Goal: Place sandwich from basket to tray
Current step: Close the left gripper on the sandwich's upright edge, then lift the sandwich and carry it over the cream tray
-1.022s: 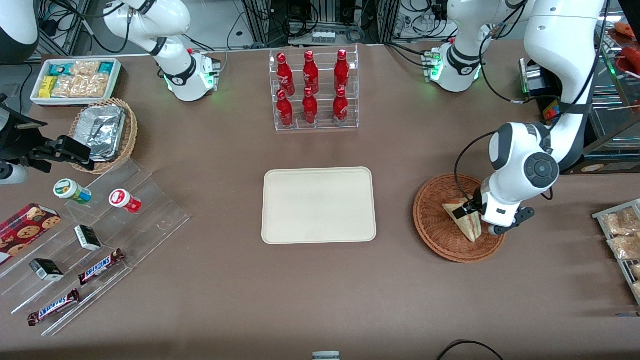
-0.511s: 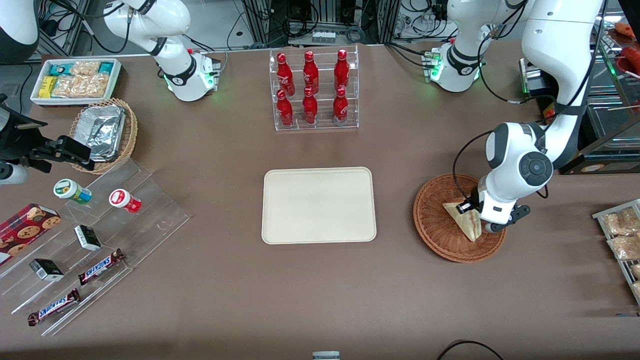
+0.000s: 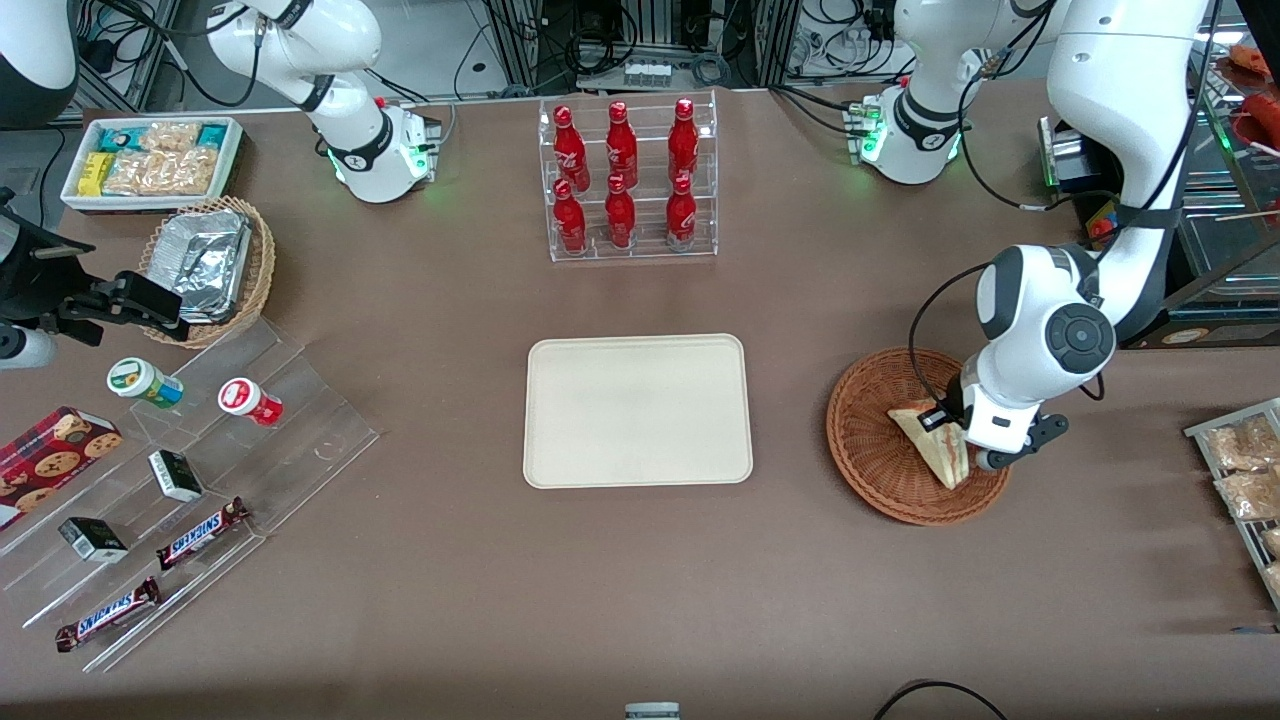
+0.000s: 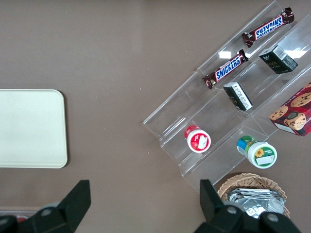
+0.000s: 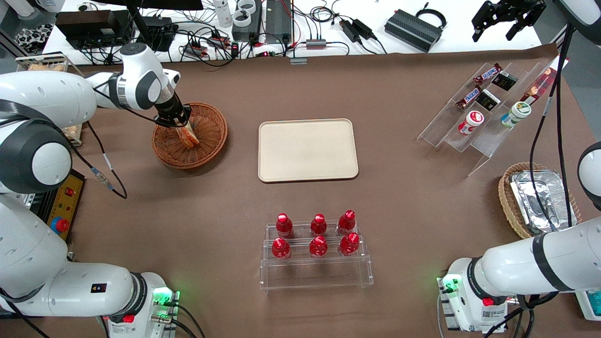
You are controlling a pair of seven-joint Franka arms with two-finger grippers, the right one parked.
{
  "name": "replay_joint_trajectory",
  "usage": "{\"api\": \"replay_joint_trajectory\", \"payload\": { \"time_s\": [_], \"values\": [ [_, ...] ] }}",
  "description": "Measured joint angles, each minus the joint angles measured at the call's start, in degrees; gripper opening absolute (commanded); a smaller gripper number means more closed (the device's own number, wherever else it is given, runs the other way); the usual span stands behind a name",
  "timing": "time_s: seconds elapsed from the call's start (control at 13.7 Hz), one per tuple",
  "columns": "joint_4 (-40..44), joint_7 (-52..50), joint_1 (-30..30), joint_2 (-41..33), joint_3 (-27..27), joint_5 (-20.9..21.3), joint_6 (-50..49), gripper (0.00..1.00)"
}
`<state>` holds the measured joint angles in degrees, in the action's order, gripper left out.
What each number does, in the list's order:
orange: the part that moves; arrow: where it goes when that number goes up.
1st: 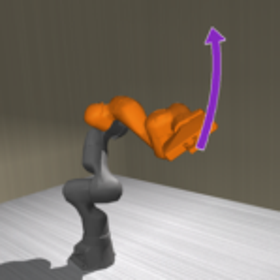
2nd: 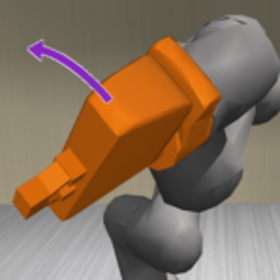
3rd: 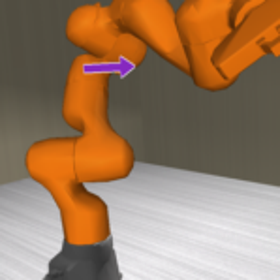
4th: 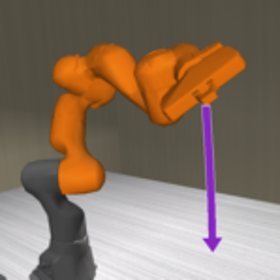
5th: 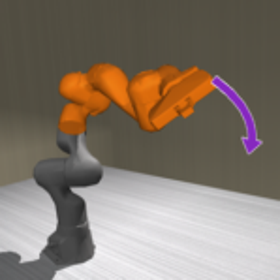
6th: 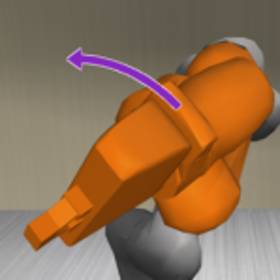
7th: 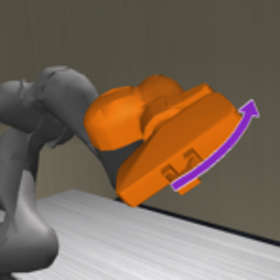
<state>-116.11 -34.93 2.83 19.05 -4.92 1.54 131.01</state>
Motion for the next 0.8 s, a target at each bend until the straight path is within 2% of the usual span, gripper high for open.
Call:
{"api": "replay_joint_trajectory", "payload": {
  "time_s": [0.29,0.8],
  "values": [
    [7.01,0.09,-0.02,-0.26,-1.95,3.37,-10.56,0.00],
    [9.85,-0.06,0.53,-0.36,-15.66,8.88,-15.17,0.00]
  ]
}}
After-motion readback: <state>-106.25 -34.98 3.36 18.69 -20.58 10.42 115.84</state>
